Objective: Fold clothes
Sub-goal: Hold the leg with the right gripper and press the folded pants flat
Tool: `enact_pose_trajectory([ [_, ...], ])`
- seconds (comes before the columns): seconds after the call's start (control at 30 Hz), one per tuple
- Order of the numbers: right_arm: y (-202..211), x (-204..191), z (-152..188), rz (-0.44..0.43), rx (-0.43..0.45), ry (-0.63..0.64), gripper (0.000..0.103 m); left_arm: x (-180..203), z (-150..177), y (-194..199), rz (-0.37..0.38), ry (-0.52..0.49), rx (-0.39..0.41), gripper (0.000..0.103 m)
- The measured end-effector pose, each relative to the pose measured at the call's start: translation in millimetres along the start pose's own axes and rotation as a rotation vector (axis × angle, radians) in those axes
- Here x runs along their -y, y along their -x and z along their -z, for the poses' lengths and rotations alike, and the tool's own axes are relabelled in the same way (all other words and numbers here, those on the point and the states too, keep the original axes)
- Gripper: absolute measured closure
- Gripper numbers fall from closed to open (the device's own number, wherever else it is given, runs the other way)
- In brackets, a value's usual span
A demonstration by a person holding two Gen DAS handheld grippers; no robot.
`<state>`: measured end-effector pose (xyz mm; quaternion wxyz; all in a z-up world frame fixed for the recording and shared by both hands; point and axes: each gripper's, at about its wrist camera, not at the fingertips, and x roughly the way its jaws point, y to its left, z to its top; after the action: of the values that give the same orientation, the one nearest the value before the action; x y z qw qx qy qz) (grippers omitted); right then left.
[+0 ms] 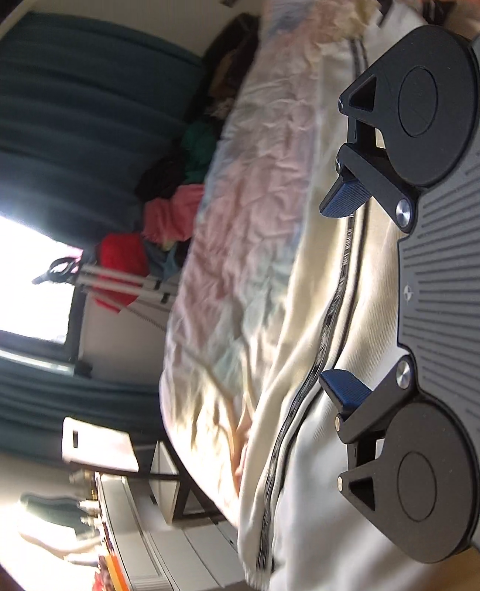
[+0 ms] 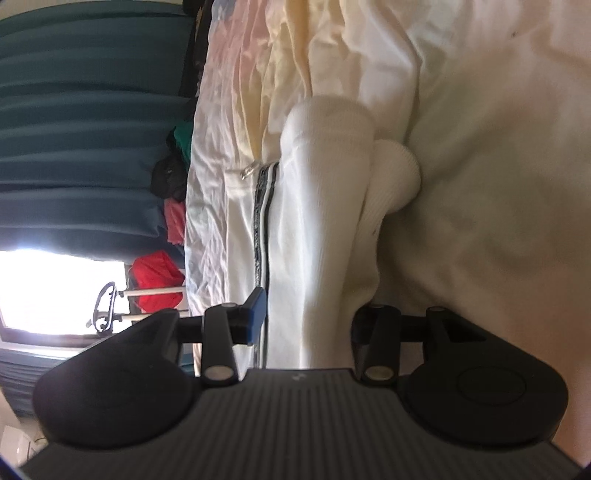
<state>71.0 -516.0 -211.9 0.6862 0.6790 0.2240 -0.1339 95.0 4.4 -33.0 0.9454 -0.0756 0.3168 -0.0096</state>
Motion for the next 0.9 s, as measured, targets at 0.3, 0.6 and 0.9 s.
enact_pose_trajectory([
  [0.3, -4, 5, -10, 0.055, 0.042, 0.017, 0.058, 14, 65, -54, -0.057, -0.209, -0.096, 0.010],
  [0.6, -12, -13, -15, -0.016, 0.039, 0.119, 0.056, 17, 71, -53, -0.066, -0.216, -0.089, 0.006],
  [0.9, -29, -1, -28, 0.007, 0.007, 0.079, 0.057, 14, 66, -53, -0.048, -0.199, -0.105, 0.006],
])
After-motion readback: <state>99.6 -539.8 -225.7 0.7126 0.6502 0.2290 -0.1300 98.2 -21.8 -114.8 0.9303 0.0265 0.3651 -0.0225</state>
